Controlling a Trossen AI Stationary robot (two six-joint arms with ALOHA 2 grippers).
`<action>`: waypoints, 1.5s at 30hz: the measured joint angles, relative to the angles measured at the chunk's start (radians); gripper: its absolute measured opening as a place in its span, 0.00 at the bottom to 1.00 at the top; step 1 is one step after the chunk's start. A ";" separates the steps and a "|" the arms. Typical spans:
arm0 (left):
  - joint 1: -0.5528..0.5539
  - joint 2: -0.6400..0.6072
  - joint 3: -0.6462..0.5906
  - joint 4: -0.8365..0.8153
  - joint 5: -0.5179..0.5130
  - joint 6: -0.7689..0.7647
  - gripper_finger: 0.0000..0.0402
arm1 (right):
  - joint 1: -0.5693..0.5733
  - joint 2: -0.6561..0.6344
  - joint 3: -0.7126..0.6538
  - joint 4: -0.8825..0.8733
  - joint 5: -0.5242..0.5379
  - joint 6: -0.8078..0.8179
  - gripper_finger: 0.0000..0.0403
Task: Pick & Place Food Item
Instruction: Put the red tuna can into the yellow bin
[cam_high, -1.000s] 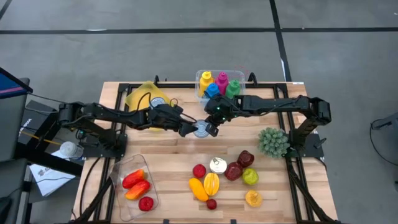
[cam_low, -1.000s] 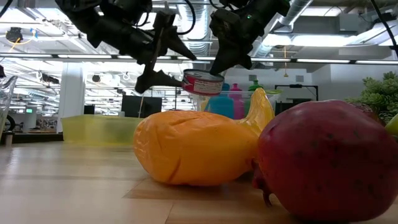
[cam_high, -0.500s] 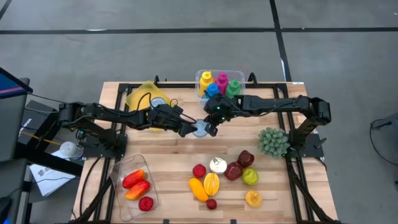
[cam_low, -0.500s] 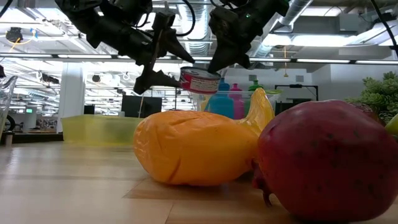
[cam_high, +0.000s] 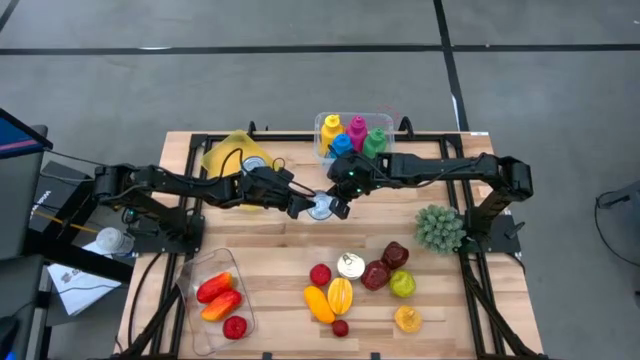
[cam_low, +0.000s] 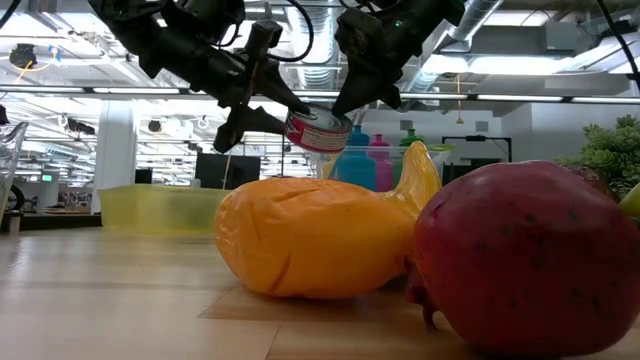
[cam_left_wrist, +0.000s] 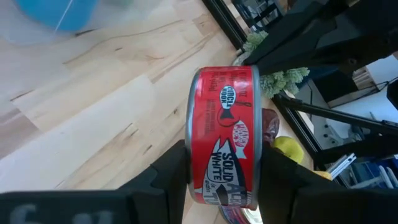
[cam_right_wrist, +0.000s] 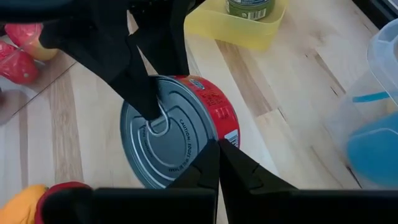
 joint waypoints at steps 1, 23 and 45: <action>0.000 0.000 0.000 0.000 0.000 0.000 0.32 | 0.000 0.000 0.000 0.000 0.000 -0.010 0.01; 0.248 -0.646 0.002 -0.777 -0.521 -0.140 0.32 | 0.000 -0.385 0.024 -0.153 0.162 -0.068 0.18; 0.577 -0.607 -0.134 -0.659 -0.501 -0.354 0.32 | 0.056 -0.384 0.023 -0.216 0.164 -0.053 0.17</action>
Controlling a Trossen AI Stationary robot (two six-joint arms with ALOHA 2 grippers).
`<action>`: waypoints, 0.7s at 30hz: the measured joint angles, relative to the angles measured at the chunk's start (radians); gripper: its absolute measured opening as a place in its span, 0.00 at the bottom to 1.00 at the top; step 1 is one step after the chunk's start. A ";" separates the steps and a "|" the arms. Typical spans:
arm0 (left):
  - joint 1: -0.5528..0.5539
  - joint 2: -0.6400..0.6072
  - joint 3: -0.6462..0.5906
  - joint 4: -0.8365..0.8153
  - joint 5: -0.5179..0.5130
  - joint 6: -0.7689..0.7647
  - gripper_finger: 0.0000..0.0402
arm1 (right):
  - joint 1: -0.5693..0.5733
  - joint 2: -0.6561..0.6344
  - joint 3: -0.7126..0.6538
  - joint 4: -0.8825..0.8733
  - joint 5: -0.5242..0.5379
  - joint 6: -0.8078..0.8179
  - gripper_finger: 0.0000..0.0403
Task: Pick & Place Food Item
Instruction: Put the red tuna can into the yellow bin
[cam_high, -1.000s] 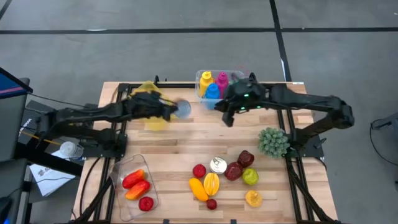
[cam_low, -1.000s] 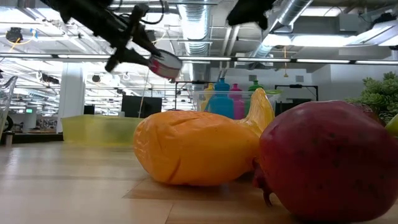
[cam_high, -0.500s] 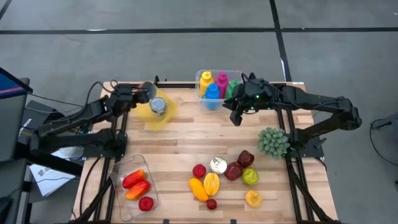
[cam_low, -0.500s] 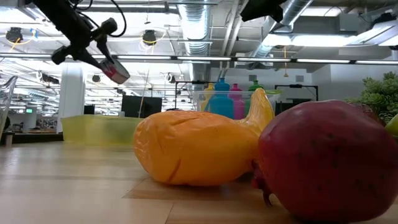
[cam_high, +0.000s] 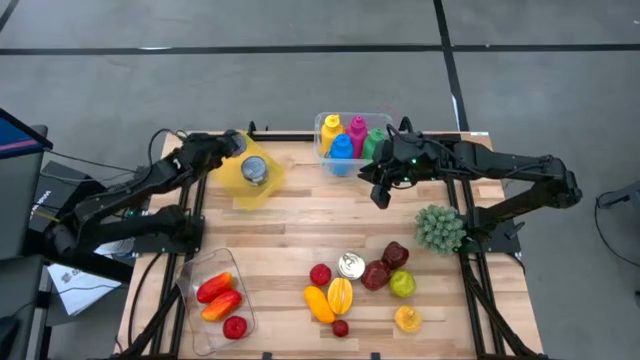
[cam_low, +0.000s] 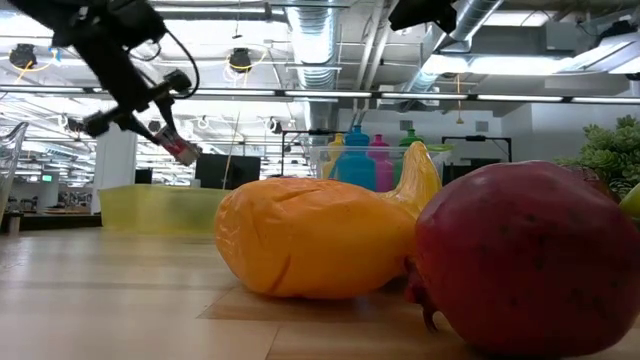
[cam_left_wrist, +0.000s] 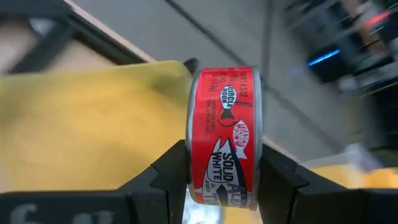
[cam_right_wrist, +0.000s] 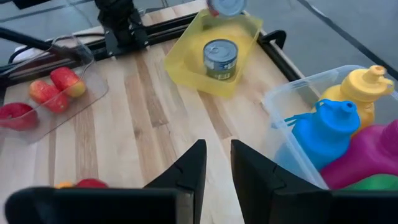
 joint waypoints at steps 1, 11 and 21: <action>0.009 -0.020 -0.036 0.062 0.012 -0.019 0.32 | 0.005 0.000 0.000 -0.003 0.000 0.001 0.17; 0.026 -0.179 -0.266 0.315 -0.006 -0.058 0.32 | 0.016 0.000 0.000 -0.021 0.003 0.012 0.17; 0.031 -0.173 -0.278 0.182 -0.035 -0.132 0.32 | 0.014 0.000 0.000 -0.022 0.003 0.012 0.17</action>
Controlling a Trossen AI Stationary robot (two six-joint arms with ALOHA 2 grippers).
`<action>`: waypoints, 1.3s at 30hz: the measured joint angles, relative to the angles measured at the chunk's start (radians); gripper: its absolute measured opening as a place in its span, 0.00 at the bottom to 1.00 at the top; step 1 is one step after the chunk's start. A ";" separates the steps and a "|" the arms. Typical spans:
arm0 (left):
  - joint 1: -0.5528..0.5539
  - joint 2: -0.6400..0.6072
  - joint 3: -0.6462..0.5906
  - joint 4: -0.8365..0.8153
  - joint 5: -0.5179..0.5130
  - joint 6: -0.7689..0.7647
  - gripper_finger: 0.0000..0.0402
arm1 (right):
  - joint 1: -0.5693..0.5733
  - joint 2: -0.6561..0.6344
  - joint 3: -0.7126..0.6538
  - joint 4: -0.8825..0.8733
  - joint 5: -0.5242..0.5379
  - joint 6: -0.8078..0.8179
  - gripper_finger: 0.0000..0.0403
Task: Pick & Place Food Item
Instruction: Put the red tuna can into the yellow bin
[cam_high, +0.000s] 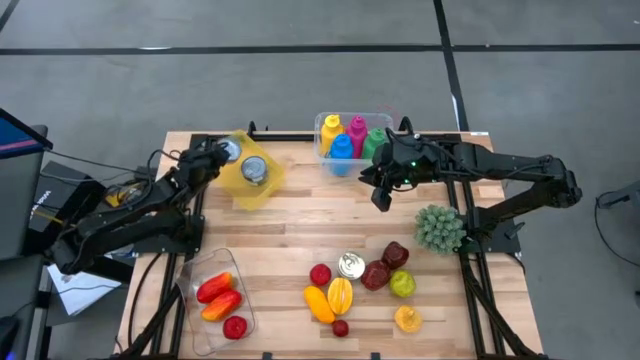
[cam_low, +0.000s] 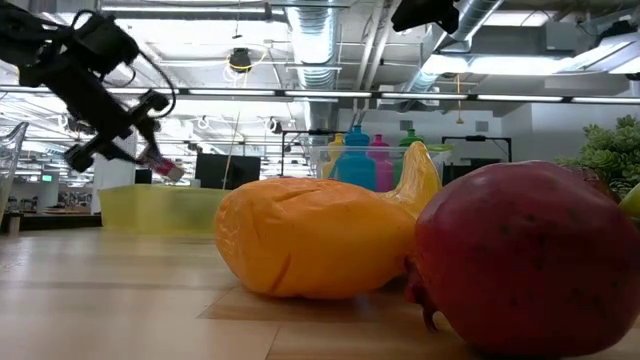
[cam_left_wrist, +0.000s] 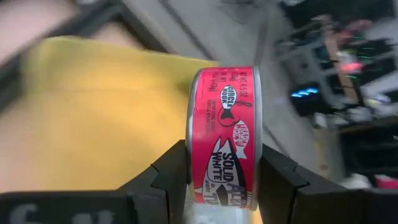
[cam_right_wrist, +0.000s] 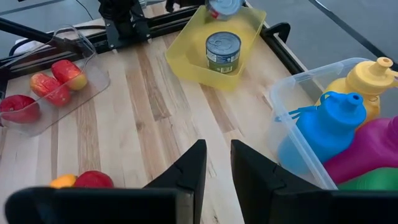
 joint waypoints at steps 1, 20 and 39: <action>0.005 0.000 -0.006 -0.024 -0.005 -0.018 0.32 | 0.000 0.000 0.000 0.000 0.000 0.000 0.17; 0.010 -0.001 -0.166 0.147 -0.004 -0.103 0.34 | 0.000 0.000 0.000 0.000 0.023 -0.011 0.17; 0.011 0.000 -0.177 0.239 0.003 -0.089 0.63 | 0.000 0.000 0.000 0.000 0.023 -0.035 0.17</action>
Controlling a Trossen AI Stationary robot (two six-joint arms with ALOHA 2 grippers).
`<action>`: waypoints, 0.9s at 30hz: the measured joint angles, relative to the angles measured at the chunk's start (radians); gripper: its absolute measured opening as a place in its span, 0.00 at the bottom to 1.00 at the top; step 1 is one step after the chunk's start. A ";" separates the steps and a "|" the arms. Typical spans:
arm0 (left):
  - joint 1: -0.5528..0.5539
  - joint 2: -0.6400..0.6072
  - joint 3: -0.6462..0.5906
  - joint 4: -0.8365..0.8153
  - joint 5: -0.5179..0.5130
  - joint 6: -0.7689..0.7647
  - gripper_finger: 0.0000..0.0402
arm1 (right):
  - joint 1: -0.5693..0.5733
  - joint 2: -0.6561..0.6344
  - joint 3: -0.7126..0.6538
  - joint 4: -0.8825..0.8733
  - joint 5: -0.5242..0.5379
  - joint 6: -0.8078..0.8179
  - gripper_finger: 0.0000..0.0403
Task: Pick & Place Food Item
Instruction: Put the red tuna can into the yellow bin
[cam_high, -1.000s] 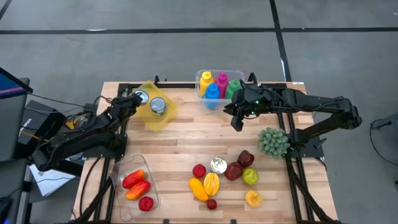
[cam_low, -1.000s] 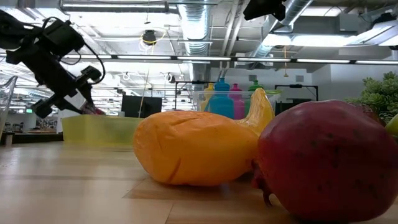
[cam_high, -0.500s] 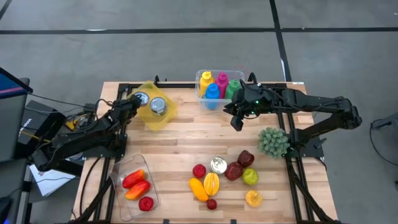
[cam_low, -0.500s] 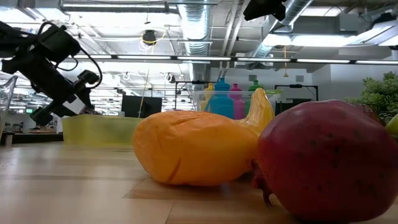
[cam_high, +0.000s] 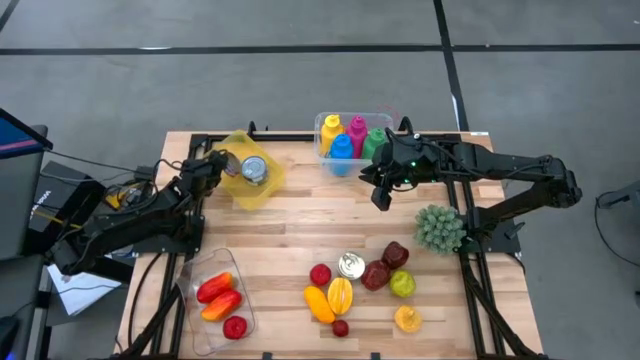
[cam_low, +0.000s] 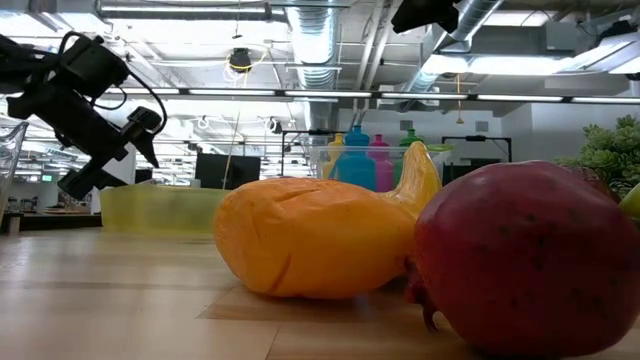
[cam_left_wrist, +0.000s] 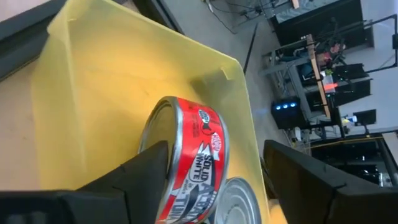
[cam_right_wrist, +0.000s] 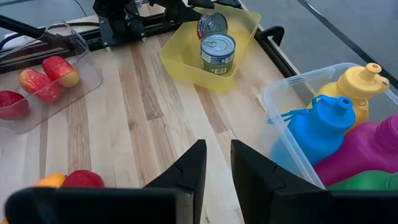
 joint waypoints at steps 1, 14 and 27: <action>0.004 0.000 0.000 0.006 0.001 0.001 0.64 | 0.000 0.000 0.000 0.000 0.000 0.000 0.17; 0.025 0.000 0.074 0.019 0.025 0.122 0.66 | 0.003 0.000 0.000 0.000 -0.001 0.000 0.17; -0.032 0.004 0.231 -0.053 0.064 0.323 0.49 | 0.000 0.000 0.000 -0.001 -0.001 -0.001 0.17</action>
